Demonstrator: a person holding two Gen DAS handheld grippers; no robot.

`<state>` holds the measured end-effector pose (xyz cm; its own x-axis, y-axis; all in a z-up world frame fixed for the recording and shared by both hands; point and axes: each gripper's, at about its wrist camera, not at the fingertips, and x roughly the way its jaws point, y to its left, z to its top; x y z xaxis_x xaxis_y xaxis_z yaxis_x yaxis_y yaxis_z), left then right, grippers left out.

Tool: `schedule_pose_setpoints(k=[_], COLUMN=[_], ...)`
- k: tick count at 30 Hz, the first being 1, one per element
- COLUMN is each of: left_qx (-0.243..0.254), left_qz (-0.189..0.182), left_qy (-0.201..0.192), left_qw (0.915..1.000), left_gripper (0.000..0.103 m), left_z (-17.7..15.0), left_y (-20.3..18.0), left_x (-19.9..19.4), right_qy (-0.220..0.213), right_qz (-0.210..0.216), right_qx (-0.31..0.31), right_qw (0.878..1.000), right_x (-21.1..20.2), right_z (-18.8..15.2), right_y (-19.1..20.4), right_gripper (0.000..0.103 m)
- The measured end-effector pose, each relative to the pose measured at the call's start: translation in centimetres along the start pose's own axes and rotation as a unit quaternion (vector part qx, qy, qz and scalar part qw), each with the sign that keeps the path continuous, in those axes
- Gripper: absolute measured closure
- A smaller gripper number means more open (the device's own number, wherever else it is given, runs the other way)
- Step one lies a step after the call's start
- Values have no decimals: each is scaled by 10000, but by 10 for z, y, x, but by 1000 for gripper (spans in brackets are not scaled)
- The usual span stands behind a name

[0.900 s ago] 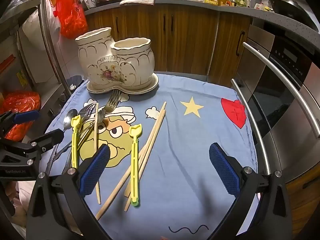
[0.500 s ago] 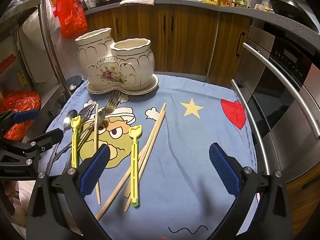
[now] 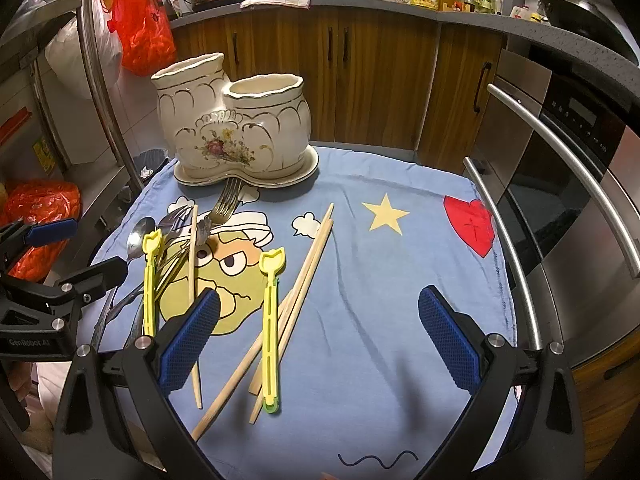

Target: Organize utensils

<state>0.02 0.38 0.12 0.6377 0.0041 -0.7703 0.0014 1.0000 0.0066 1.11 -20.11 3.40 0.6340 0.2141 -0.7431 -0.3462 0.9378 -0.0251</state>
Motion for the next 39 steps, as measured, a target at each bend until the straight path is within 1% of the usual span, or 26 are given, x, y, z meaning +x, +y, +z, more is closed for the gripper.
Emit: schedule_pose_setpoints(k=[15,39], left_qx=[-11,-120], left_qz=[8,-49], left_qy=[31,170], left_qw=[10000,9998], left_gripper=[4,4], left_z=[-3,-2], left_y=[-7,0], left_x=[4,13], right_qy=[63,205], right_qz=[56,76], right_qx=[35,110], right_qw=[10000,9997], right_x=[5,12], right_z=[-3,-6], right_y=[-1,-5], right_gripper=[5,5])
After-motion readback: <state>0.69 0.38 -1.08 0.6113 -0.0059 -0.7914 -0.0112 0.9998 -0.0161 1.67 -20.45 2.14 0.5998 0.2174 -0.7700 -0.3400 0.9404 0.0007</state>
